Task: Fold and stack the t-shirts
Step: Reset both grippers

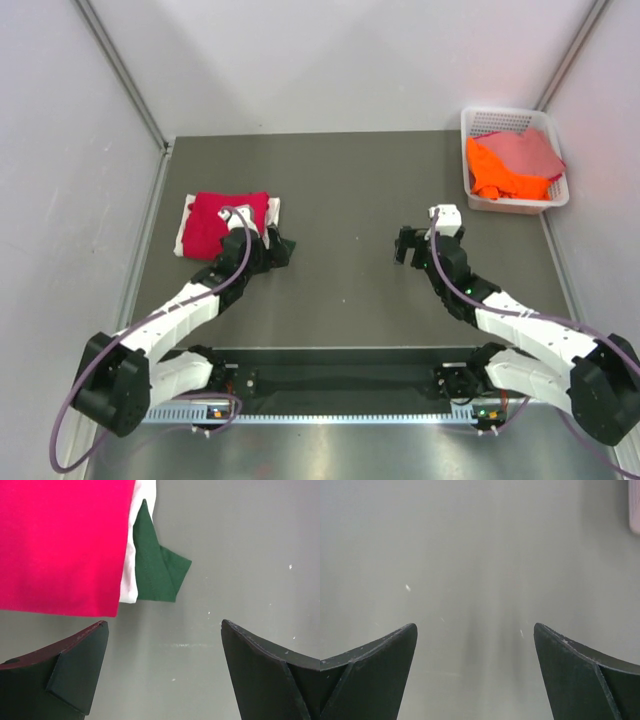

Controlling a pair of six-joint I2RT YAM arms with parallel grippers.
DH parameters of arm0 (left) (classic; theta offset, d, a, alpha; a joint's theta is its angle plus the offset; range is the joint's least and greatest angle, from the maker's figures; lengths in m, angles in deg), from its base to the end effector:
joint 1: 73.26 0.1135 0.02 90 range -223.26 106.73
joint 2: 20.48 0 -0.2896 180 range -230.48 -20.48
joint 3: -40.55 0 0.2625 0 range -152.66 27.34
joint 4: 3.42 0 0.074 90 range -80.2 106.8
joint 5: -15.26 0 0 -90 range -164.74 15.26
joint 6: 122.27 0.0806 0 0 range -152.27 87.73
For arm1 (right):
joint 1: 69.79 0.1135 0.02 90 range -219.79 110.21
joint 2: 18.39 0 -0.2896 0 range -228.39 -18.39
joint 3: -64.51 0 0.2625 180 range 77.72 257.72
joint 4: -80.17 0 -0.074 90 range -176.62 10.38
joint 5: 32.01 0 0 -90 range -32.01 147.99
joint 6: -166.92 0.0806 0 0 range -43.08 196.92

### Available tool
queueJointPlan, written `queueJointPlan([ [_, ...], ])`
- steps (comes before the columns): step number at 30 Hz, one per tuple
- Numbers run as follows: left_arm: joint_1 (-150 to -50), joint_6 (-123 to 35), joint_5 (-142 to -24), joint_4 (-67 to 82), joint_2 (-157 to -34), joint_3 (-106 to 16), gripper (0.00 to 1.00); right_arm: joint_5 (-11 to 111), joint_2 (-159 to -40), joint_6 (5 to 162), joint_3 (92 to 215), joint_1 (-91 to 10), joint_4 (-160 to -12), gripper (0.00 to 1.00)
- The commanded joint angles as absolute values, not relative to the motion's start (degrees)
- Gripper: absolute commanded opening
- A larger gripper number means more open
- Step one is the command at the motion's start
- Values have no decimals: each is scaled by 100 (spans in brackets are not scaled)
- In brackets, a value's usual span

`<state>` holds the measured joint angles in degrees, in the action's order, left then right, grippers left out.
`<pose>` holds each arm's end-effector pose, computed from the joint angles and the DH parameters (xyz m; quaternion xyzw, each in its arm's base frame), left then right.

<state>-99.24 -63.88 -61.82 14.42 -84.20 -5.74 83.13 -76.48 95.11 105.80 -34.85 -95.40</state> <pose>0.2477 -0.1007 0.2064 -0.0950 0.8789 -0.1324 0.4484 0.2288 0.1181 0.2302 0.0043 0.8148 0.0859 0.5733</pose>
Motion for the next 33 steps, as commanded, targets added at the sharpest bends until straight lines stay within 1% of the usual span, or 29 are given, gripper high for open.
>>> queueJointPlan([
  [1, -9954, -6312, -6068, -284, -7963, -63, 98, 8498, -7420, 9494, 9997, -3533, -10802, 100],
  [3, -9946, -6303, -5989, -645, -7936, 237, 98, 8270, -7499, 9493, 9847, -3542, -10999, 100],
  [6, -9946, -6320, -6156, -558, -7998, 176, 98, 8128, -7709, 9528, 9890, -3542, -11132, 100],
  [11, -9954, -6303, -6147, -234, -8200, -78, 97, 8216, -8009, 9617, 10119, -3533, -10912, 100],
  [33, -9954, -6250, -6235, -303, -8244, -61, 96, 8382, -7623, 9661, 9970, -3533, -10851, 100],
])
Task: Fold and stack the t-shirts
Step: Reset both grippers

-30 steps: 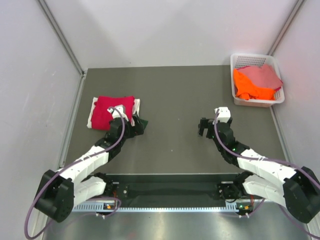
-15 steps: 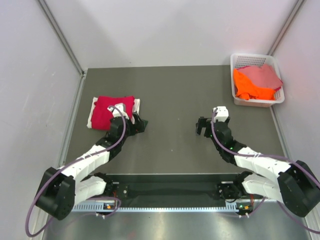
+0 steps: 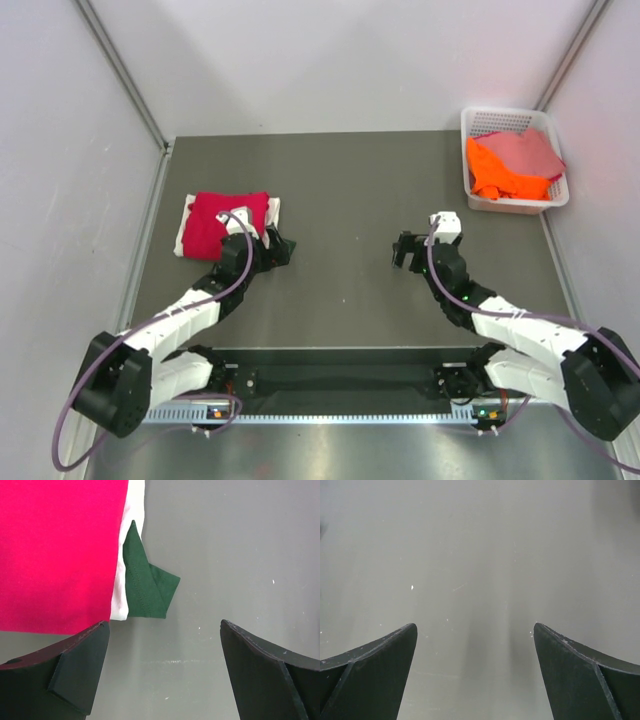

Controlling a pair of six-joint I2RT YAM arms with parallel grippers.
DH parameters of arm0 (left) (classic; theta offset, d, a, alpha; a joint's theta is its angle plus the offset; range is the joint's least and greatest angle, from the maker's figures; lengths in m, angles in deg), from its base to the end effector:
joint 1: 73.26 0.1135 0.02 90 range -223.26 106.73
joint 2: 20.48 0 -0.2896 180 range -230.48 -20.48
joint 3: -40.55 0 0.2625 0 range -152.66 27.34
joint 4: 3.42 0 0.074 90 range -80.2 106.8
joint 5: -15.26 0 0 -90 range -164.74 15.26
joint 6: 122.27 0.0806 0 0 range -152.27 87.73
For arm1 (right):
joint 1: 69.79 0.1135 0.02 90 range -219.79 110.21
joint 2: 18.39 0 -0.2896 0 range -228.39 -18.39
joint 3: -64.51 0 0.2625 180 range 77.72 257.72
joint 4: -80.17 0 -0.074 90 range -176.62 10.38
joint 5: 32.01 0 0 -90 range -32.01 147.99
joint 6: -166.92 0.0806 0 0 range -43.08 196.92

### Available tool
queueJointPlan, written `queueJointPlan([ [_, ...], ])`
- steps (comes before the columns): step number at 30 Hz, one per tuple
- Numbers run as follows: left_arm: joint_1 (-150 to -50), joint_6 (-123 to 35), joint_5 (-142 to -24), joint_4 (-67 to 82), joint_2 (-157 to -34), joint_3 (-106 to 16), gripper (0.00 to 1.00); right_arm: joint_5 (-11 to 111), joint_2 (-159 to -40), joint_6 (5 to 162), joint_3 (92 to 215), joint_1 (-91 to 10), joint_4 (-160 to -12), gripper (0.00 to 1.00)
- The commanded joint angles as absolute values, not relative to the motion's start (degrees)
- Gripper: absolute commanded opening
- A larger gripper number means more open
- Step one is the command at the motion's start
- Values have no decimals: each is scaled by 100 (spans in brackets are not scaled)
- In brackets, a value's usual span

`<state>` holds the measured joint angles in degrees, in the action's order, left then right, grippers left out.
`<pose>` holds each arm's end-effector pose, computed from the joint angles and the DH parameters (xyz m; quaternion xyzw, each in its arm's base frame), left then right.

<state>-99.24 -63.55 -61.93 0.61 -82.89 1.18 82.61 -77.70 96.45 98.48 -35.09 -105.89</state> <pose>0.2445 -0.0993 0.1980 -0.0974 0.8440 -0.1650 0.5009 0.2234 0.1138 0.2016 0.0171 0.8061 0.1029 0.5825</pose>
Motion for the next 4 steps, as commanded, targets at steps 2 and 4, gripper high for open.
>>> queueJointPlan([
  [2, -9946, -6241, -6183, -260, -8244, -61, 96, 8365, -7596, 9661, 9926, -3533, -10903, 100],
  [4, -9946, -6241, -6217, -251, -8235, -87, 96, 8312, -7526, 9617, 9847, -3533, -11008, 100],
])
